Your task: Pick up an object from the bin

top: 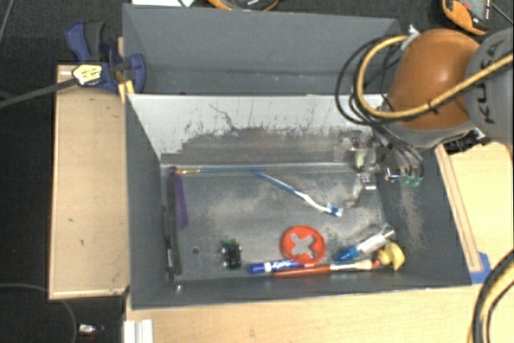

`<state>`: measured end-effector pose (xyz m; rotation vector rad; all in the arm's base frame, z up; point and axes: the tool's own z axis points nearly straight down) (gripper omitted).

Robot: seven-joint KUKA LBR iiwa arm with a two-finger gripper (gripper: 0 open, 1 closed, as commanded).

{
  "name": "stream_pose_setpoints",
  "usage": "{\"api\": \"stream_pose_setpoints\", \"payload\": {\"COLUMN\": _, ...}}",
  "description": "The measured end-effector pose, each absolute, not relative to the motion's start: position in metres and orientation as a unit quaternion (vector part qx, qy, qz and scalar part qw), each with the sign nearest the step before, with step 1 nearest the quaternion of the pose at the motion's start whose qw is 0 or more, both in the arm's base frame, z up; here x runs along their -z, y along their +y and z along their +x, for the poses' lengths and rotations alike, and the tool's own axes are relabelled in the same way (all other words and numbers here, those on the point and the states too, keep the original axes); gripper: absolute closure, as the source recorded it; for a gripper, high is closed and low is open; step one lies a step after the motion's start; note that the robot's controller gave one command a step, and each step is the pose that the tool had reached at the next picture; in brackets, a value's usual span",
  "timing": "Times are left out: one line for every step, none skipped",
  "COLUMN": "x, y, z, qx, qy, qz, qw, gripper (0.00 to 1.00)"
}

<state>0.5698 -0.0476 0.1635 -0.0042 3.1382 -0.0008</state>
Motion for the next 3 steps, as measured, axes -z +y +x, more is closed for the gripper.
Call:
{"api": "stream_pose_setpoints", "payload": {"x": -0.163, "y": -0.048, "z": 0.570, "qx": 0.000, "qy": 1.000, "qz": -0.001, "qw": 0.002, "gripper": 0.00}}
{"api": "stream_pose_setpoints", "payload": {"x": -0.114, "y": -0.031, "z": 0.576, "qx": 0.000, "qy": 1.000, "qz": 0.012, "qw": 0.002, "gripper": 0.00}}
{"api": "stream_pose_setpoints", "payload": {"x": -0.093, "y": -0.037, "z": 0.570, "qx": 0.000, "qy": 0.999, "qz": 0.034, "qw": 0.005, "gripper": 0.00}}
